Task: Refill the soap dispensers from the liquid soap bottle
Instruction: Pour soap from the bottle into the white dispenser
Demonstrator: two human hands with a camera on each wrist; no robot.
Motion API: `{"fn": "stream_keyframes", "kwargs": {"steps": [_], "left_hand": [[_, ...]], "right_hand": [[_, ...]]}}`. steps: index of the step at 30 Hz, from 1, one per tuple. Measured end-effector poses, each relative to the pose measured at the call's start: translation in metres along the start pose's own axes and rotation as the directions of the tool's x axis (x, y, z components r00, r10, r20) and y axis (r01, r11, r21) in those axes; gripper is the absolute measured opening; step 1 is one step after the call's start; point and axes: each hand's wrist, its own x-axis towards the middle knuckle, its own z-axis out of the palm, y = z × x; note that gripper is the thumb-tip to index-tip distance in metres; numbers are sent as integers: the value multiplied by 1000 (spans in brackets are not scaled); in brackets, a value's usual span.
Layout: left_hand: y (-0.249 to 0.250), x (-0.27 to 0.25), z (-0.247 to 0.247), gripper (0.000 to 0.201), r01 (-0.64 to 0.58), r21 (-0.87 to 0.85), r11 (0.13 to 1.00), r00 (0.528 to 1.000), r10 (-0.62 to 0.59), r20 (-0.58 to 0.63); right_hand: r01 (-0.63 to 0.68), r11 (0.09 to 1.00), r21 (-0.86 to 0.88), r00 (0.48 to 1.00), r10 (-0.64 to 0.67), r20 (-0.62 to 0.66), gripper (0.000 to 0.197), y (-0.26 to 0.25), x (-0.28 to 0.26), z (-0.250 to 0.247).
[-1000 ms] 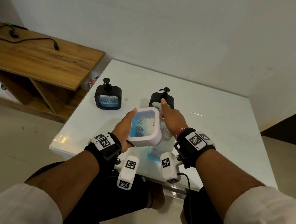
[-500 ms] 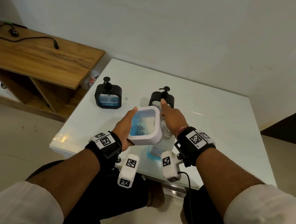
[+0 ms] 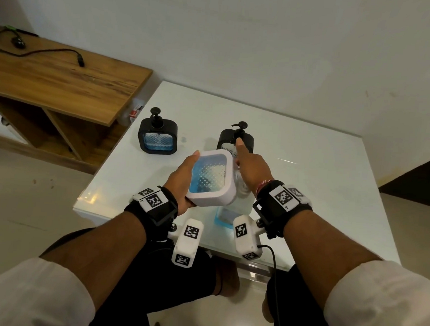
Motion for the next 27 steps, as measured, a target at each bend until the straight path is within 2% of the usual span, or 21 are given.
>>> {"fn": "stream_keyframes", "kwargs": {"steps": [2, 5, 9, 12, 16, 25, 27], "left_hand": [[0, 0, 0, 61, 6, 5, 1000, 1000, -6, 0], [0, 1, 0, 58, -3, 12, 1000, 1000, 3, -14], [1, 2, -3, 67, 9, 9, 1000, 1000, -9, 0], [1, 3, -3, 75, 7, 16, 1000, 1000, -6, -13], [0, 3, -2, 63, 13, 16, 1000, 1000, -13, -2], [-2, 0, -2, 65, 25, -2, 1000, 1000, -25, -3], [-2, 2, -2, 65, 17, -1, 1000, 1000, -17, 1]], "right_hand": [[-9, 998, -55, 1000, 10, 16, 64, 0, -2, 0], [-2, 999, -41, 1000, 3, 13, 64, 0, -1, -1], [23, 999, -38, 999, -22, 41, 58, -4, 1, 3], [9, 1000, -14, 996, -8, 87, 65, -5, -1, 1], [-17, 1000, -26, 996, 19, 93, 63, -3, -3, 2], [38, 998, -48, 997, -35, 66, 64, -4, 0, -2], [15, 999, -45, 998, -12, 67, 62, -3, 2, -2]]}}
